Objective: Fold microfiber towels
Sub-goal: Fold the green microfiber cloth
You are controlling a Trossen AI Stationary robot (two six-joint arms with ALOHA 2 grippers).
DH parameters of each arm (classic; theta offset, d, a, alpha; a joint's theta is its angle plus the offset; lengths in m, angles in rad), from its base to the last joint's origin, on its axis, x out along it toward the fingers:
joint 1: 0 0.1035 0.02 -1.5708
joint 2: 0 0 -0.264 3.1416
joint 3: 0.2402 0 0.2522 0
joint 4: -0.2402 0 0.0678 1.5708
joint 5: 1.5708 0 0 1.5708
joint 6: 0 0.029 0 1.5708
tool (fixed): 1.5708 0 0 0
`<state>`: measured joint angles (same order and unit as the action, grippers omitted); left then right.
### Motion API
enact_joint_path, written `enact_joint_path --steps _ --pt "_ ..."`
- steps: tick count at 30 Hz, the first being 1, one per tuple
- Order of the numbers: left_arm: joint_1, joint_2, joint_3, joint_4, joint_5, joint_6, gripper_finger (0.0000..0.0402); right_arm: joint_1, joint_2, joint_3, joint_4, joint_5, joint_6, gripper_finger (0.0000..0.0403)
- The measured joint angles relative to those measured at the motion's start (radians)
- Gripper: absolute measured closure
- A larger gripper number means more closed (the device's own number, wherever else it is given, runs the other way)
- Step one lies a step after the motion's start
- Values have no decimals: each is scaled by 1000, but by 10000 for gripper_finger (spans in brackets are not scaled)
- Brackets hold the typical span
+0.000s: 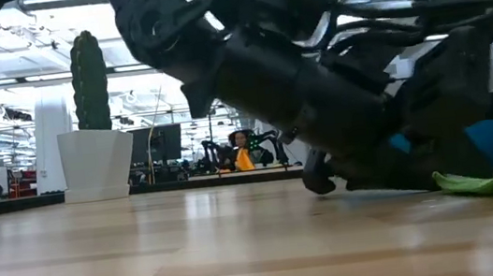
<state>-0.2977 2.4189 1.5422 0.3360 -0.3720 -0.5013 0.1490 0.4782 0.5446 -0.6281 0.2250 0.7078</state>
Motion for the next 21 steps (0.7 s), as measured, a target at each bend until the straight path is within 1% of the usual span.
enact_joint_path --steps 2,5,7,11,12,13,17,18,21 --pt "-1 1 7 -40 -24 -16 218 18 0 0 1 16 0 312" --pt "6 -2 6 -63 26 -9 241 40 0 0 0 29 0 312" --pt "2 -2 12 -75 34 10 273 54 0 0 0 43 0 312" --pt "-14 2 30 -110 13 69 366 73 0 0 0 59 0 312" --pt "-19 3 30 -109 7 75 383 77 0 0 0 65 0 312" --pt "-23 4 31 -109 -2 76 390 82 0 0 1 66 1 312" --pt "-30 4 46 -132 2 62 398 97 0 0 10 66 7 312" --pt "-34 -3 57 -160 5 59 399 102 0 0 10 67 16 312" --pt "-64 -51 86 -313 36 76 400 120 0 0 -5 66 25 312"
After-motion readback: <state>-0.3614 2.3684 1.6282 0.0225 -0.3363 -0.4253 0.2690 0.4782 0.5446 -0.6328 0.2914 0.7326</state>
